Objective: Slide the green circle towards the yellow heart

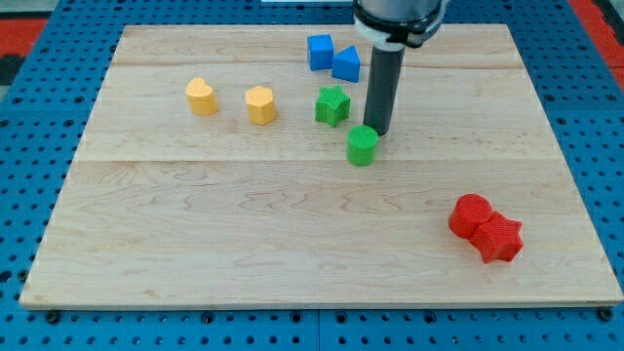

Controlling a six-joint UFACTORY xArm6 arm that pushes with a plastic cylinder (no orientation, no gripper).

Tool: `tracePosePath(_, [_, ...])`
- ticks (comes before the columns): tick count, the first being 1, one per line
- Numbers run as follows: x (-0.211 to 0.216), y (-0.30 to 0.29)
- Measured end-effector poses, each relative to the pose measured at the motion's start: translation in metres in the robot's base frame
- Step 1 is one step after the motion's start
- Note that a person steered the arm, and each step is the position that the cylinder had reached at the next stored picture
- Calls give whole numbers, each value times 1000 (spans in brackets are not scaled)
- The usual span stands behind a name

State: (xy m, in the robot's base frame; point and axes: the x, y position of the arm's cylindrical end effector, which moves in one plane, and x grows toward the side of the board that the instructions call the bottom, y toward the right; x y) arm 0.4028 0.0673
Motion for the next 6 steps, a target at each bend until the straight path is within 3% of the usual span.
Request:
tracePosePath(1, [9, -26])
tracePosePath(2, [18, 28])
tracePosePath(3, [46, 12])
tracePosePath(4, [48, -73])
tracePosePath(5, [45, -195])
tracePosePath(6, [29, -252])
